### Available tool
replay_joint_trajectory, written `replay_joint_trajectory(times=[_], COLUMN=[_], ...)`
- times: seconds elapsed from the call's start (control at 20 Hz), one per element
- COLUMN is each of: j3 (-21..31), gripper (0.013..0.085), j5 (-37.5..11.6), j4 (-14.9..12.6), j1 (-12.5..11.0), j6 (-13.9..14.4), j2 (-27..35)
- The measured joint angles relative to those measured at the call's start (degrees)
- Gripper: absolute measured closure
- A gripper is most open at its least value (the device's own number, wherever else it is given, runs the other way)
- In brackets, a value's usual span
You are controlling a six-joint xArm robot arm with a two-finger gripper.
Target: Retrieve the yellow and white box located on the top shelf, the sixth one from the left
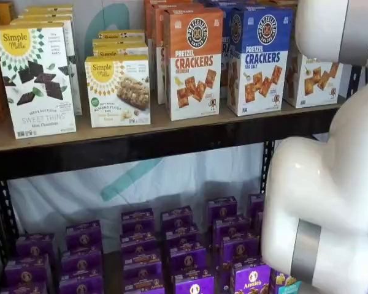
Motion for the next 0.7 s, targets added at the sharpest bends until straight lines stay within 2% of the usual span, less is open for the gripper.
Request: replay_joint_trajectory(times=[0.4,0.55,0.7], j3=[-3.80,-4.66,-6.21], gripper=[0.0130,0.0130,0.0130], j5=[2.43,3.10,4.24], j4=[-4.82,-5.18,-6.78], j1=[1.89,2.04,2.63], j6=[0.89,1.17,1.52], j2=[2.74,3.24,4.02])
